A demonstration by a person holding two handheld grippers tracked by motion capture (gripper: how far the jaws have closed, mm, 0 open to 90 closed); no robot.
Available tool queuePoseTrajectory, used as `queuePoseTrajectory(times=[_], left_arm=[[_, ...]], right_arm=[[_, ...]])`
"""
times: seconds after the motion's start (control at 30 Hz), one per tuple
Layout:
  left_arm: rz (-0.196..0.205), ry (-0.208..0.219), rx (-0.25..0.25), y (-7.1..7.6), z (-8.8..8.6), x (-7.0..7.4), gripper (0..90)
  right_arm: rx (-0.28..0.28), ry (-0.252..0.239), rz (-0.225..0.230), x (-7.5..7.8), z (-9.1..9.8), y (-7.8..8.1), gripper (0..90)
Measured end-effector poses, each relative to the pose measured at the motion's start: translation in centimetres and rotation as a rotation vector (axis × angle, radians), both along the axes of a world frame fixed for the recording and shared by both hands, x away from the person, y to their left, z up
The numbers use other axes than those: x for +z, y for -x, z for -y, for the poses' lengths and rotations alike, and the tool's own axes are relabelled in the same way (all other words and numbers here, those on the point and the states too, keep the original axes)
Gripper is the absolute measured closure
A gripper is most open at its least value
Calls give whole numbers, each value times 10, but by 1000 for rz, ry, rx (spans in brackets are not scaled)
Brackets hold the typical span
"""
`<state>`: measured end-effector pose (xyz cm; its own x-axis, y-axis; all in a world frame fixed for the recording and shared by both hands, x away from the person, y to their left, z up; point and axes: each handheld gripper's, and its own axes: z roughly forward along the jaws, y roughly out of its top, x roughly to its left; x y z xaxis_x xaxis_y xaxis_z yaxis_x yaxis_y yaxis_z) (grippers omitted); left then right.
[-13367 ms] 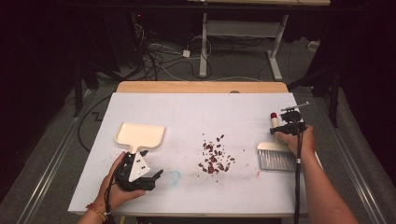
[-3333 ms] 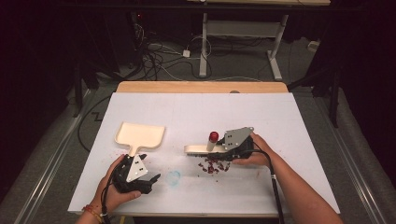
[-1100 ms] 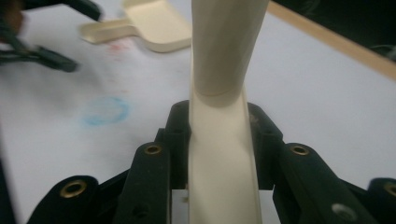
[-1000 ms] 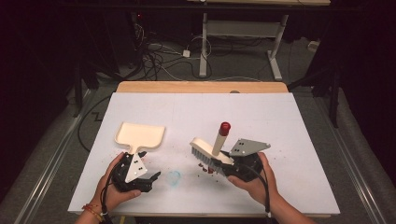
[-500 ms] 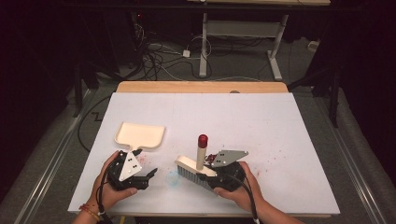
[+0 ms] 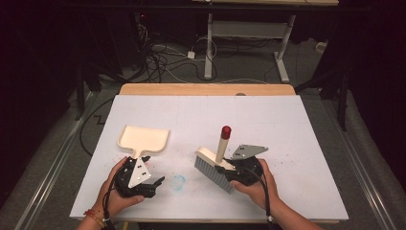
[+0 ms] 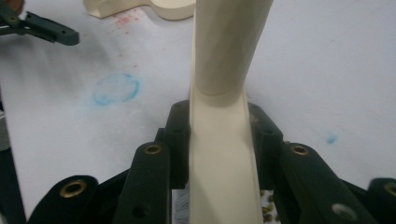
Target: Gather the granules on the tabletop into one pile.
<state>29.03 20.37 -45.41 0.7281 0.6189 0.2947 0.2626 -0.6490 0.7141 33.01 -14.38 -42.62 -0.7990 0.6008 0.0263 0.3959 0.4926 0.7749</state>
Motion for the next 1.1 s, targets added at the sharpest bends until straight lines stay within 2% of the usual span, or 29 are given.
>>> queuePoseTrajectory(times=[0.2, 0.27, 0.47, 0.6, 0.73, 0.87, 1.1], left_arm=[[0, -2, 0, 0, 0, 0, 185], [-2, -3, 0, 0, 0, 0, 185], [-6, -9, -4, -1, 1, -1, 185], [-11, -13, -5, -1, 2, -1, 184], [-10, -16, -9, -1, 3, -1, 184], [-14, -16, -7, -1, 2, -2, 185], [-19, -20, -10, -1, 2, -3, 185]], right_arm=[[-62, -2, -6, 2, 9, -1, 675], [-76, 6, 12, 3, 11, 0, 675], [-78, -21, 36, 12, 12, 3, 675], [-65, -50, 37, 16, 4, 7, 675], [-49, -58, 30, 12, -11, 9, 676], [-53, -40, 8, 2, -21, 5, 675], [-97, -20, 27, 3, -8, -3, 675]])
